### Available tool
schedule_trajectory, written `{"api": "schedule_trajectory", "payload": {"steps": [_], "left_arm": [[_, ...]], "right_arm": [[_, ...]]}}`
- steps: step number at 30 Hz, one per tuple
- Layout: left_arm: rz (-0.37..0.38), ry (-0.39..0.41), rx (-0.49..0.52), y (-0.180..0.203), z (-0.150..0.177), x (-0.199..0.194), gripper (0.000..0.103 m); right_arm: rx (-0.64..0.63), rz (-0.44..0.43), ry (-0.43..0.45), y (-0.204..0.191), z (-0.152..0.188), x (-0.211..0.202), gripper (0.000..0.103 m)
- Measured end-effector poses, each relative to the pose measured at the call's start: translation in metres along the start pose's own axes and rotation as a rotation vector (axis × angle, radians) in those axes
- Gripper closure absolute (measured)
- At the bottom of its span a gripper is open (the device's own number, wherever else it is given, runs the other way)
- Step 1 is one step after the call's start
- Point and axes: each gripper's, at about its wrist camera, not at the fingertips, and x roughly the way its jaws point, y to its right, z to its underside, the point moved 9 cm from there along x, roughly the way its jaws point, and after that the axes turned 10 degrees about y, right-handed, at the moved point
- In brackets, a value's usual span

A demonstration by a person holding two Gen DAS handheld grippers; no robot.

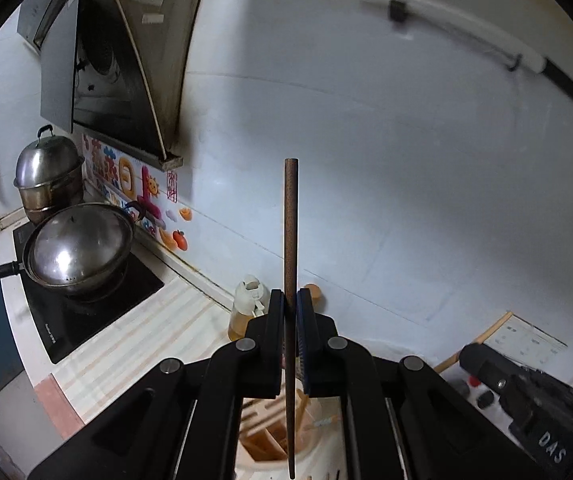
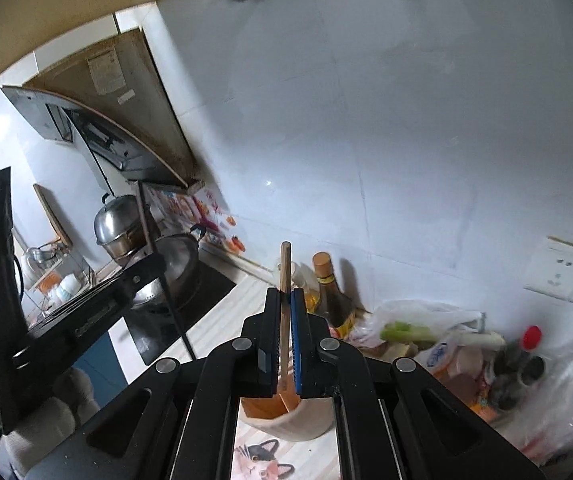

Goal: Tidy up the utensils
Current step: 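Lift both chopsticks and carry them over the utensil holder, then drop the chopsticks into the holder by opening both tools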

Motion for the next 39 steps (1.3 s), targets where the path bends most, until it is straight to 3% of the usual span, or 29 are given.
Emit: {"api": "schedule_trajectory", "payload": {"steps": [12, 27, 33, 34, 35, 36, 37, 38, 39], "left_arm": [[-0.079, -0.056, 0.032, -0.02, 0.059, 0.063, 0.099], [-0.109, -0.056, 0.125, -0.018, 0.074, 0.087, 0.099], [-0.093, -0.107, 0.067, -0.025, 0.074, 0.081, 0.093], [-0.089, -0.113, 0.05, -0.027, 0.072, 0.078, 0.084], [-0.093, -0.111, 0.035, -0.029, 0.068, 0.073, 0.065], [-0.101, -0.1, 0.019, -0.032, 0.063, 0.066, 0.048], [-0.107, -0.09, 0.006, -0.035, 0.059, 0.061, 0.018], [-0.113, -0.074, -0.011, -0.039, 0.054, 0.054, 0.009], [-0.112, -0.057, -0.033, -0.043, 0.048, 0.043, 0.009]], "right_arm": [[0.031, 0.0, -0.123, 0.029, 0.052, 0.075, 0.098], [0.048, -0.002, -0.144, 0.031, 0.075, 0.094, 0.098], [0.073, -0.035, -0.224, 0.03, 0.088, 0.108, 0.096], [0.089, -0.047, -0.242, 0.031, 0.09, 0.109, 0.091], [0.107, -0.057, -0.249, 0.032, 0.091, 0.107, 0.085], [0.122, -0.063, -0.248, 0.034, 0.09, 0.105, 0.068], [0.137, -0.069, -0.242, 0.036, 0.088, 0.101, 0.055], [0.148, -0.072, -0.234, 0.038, 0.086, 0.097, 0.052], [0.159, -0.069, -0.225, 0.042, 0.084, 0.09, 0.051]]}}
